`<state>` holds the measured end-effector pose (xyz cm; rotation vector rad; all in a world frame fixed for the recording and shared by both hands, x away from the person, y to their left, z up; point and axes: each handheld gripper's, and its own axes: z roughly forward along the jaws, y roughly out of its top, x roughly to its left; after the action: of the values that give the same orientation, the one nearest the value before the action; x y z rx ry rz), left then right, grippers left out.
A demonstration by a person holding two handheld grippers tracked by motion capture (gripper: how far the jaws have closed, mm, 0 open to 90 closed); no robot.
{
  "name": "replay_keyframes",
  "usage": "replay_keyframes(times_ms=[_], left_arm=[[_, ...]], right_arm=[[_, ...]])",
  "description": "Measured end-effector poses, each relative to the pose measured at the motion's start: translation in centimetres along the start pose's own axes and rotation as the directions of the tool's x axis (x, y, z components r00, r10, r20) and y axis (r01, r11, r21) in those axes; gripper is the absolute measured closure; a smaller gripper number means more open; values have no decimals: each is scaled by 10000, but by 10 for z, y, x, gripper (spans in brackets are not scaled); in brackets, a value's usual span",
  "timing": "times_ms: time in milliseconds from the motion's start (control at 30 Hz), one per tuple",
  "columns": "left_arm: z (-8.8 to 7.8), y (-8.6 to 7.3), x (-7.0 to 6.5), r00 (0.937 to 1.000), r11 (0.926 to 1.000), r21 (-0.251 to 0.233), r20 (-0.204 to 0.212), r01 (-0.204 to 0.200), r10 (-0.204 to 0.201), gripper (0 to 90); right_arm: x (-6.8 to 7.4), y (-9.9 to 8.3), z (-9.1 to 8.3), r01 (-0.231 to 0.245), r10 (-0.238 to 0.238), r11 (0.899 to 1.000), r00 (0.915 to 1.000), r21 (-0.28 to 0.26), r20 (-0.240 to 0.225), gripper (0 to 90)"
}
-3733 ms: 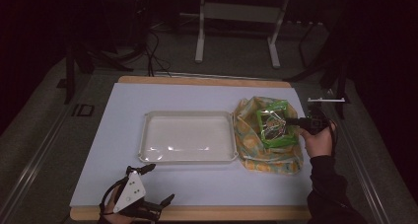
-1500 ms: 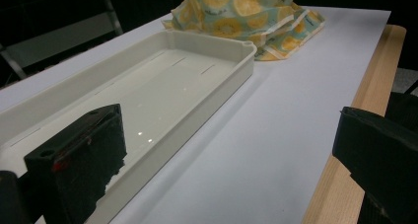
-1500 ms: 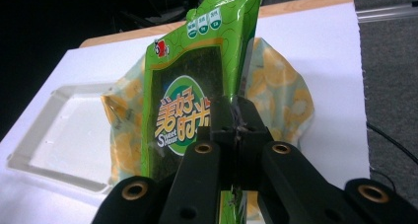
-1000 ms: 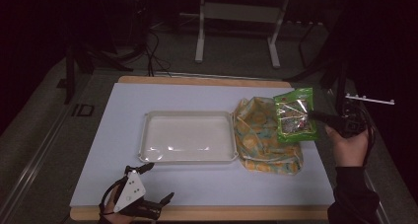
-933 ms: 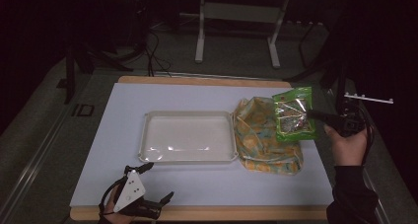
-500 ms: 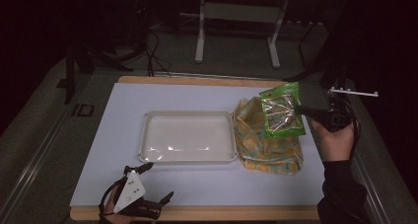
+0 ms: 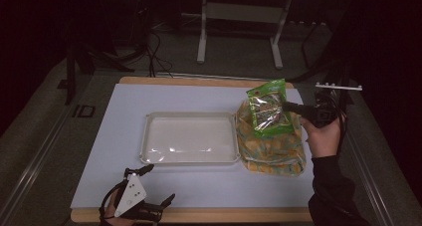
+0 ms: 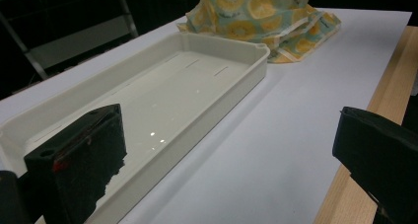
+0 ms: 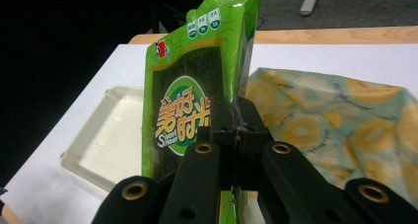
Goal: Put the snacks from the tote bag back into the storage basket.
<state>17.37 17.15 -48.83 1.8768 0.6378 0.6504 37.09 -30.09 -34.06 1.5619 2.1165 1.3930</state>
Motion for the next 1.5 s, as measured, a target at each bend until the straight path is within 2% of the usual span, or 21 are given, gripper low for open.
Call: replay_keyframes(times_ms=[300,433,567,733,1033,1500], left_arm=[[0,0,-1,10000,10000,49,15,-83,83,3],[0,0,-1,10000,9999,59,4,-91,91,3],[0,0,-1,10000,9999,58,18,-93,93,4],[0,0,-1,10000,10000,46,12,-88,88,3],[1,-1,0,10000,10000,93,19,-36,36,3],[1,-1,0,9999,9998,118,59,-153,152,3]], right_arm=[[14,0,20,97,-95,9999,9996,85,-276,889],[21,0,28,325,-323,9993,9994,177,-130,889],[24,-1,33,302,-294,9992,9991,249,-307,889],[32,-4,45,200,-175,9992,9972,343,-723,890],[47,-12,69,-5,63,9988,9927,480,-1202,889],[69,-33,108,-132,248,9973,9864,720,-1624,889]])
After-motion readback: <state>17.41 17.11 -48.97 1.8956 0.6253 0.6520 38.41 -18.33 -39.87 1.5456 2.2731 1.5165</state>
